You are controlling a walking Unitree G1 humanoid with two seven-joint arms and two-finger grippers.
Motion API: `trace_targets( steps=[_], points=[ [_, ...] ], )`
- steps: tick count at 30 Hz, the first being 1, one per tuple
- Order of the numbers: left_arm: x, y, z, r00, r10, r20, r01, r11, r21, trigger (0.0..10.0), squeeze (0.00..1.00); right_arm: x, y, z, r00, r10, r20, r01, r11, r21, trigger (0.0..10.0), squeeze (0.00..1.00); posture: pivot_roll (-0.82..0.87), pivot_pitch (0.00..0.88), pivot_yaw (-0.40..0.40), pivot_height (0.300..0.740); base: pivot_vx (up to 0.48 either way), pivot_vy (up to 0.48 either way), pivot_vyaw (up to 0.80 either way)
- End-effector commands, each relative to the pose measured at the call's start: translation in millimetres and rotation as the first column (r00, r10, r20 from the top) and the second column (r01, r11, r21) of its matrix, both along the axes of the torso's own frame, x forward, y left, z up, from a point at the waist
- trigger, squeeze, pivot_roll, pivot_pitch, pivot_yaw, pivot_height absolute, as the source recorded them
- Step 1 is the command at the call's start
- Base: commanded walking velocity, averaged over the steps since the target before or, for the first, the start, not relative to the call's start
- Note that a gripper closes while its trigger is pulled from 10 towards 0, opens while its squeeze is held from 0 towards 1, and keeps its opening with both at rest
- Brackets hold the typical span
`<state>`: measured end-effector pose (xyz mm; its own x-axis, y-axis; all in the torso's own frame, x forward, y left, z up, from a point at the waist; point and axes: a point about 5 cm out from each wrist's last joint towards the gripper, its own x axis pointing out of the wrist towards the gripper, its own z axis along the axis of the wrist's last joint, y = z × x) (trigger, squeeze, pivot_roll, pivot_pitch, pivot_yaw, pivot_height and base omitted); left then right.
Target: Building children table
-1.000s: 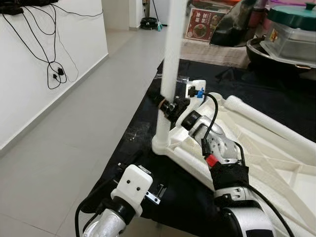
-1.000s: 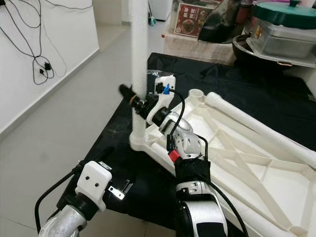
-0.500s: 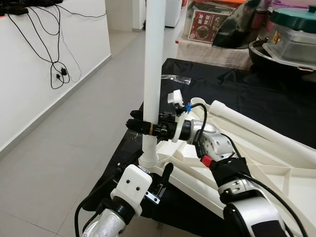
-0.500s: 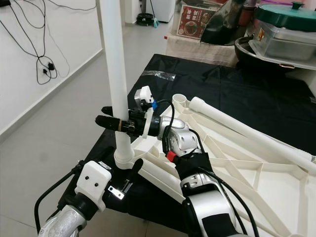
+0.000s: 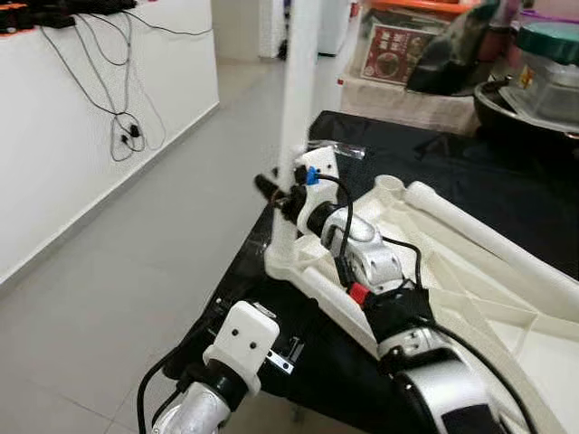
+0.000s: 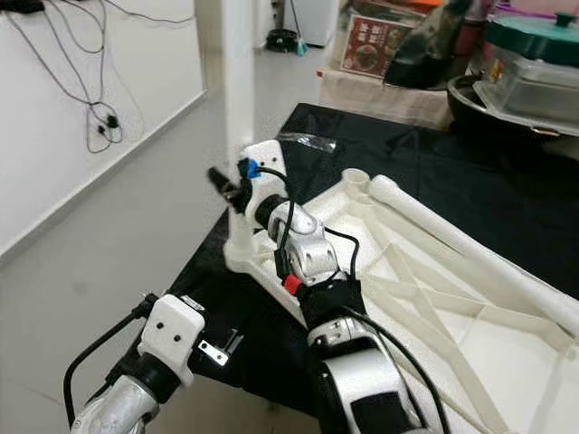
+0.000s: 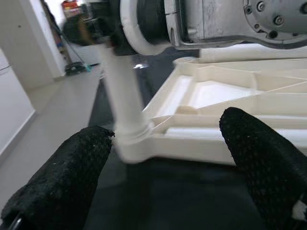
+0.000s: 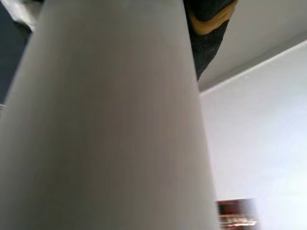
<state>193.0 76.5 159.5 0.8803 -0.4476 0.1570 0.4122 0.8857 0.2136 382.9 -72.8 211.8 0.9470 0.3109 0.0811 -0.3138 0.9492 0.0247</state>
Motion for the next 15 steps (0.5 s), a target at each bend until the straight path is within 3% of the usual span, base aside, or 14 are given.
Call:
trace_targets(
  steps=[1, 2, 5, 6, 8, 9, 10, 11, 15],
  points=[
    [-0.2, -1.0, -4, 1.0, -0.002, -0.013, 0.002, 1.0, 0.012, 10.0, 0.0, 0.5, -30.3, -24, 0.975, -0.204, -0.092, 0.202, 0.979, -0.026, 0.0, 0.0, 0.13, 0.068, -0.078, 0.74, 0.0, 0.0, 0.0],
    [0.1, -0.6, -4, 1.0, -0.001, -0.013, 0.001, 1.0, 0.013, 10.0, 0.0, -11.8, -31.7, -22, 0.916, -0.387, -0.109, 0.39, 0.921, 0.014, 0.0, 0.0, 0.13, 0.068, -0.078, 0.74, 0.0, 0.0, 0.0],
    [0.4, -0.4, -4, 1.0, 0.0, -0.012, 0.001, 1.0, 0.014, 10.0, 0.0, -19.3, -25.0, -17, 0.883, -0.453, -0.122, 0.462, 0.885, 0.061, 0.0, 0.0, 0.13, 0.069, -0.079, 0.74, 0.0, 0.0, 0.0],
    [0.4, -0.4, -4, 1.0, 0.0, -0.012, 0.001, 1.0, 0.014, 10.0, 0.0, -19.3, -25.0, -17, 0.883, -0.453, -0.122, 0.462, 0.885, 0.061, 0.0, 0.0, 0.13, 0.069, -0.079, 0.74, 0.0, 0.0, 0.0],
    [0.4, -0.7, -4, 1.0, -0.002, -0.011, 0.002, 1.0, 0.014, 10.0, 0.0, -19.9, -6.4, -12, 0.902, -0.414, -0.122, 0.43, 0.889, 0.157, 0.0, 0.0, 0.13, 0.067, -0.077, 0.74, 0.0, 0.0, 0.0],
    [0.6, -0.7, -4, 1.0, -0.002, -0.011, 0.002, 1.0, 0.015, 10.0, 0.0, -20.0, -2.6, -9, 0.914, -0.393, -0.099, 0.405, 0.898, 0.17, 10.0, 0.0, 0.13, 0.068, -0.078, 0.74, 0.0, 0.0, 0.0],
    [0.7, -0.7, -3, 1.0, -0.001, -0.011, 0.001, 1.0, 0.016, 10.0, 0.0, -20.2, -0.5, -8, 0.921, -0.38, -0.081, 0.389, 0.905, 0.175, 10.0, 0.0, 0.13, 0.068, -0.078, 0.74, 0.0, 0.0, 0.0],
    [0.9, -0.5, -3, 1.0, 0.0, -0.011, 0.0, 1.0, 0.015, 10.0, 0.0, -21.2, 2.0, -5, 0.931, -0.364, -0.04, 0.365, 0.917, 0.159, 10.0, 1.0, 0.13, 0.069, -0.076, 0.74, 0.0, 0.0, 0.0],
    [0.7, -0.4, -4, 1.0, -0.001, -0.014, 0.001, 1.0, 0.013, 10.0, 0.0, -23.4, 4.3, -3, 0.94, -0.342, -0.009, 0.34, 0.928, 0.153, 10.0, 1.0, 0.13, 0.07, -0.077, 0.74, 0.0, 0.0, 0.0]
  ],
)
